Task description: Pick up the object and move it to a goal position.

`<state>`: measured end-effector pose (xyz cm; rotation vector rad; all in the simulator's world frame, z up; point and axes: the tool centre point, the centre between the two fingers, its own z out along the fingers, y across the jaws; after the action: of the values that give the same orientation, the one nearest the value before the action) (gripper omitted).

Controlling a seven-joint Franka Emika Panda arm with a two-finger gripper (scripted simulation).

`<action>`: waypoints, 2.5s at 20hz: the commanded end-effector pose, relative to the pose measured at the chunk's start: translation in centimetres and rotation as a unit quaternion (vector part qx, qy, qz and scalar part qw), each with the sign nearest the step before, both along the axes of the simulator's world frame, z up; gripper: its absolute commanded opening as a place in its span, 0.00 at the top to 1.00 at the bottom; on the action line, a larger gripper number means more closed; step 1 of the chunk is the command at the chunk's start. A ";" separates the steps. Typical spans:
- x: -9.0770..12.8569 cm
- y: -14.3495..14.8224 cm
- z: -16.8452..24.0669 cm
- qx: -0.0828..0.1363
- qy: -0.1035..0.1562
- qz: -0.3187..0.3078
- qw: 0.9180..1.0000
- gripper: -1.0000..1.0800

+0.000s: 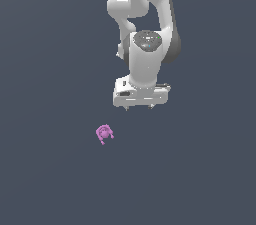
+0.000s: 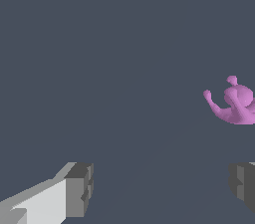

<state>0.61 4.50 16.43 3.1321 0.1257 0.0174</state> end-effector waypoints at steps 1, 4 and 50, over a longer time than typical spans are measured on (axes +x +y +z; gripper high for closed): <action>0.1 0.4 0.2 -0.001 -0.002 0.005 1.000 0.04; 0.0 0.3 0.1 -0.001 -0.001 0.002 1.000 0.04; 5.7 -15.1 -7.3 0.001 0.006 0.258 0.966 0.04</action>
<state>6.20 -10.34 9.24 3.0042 0.9167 -0.0005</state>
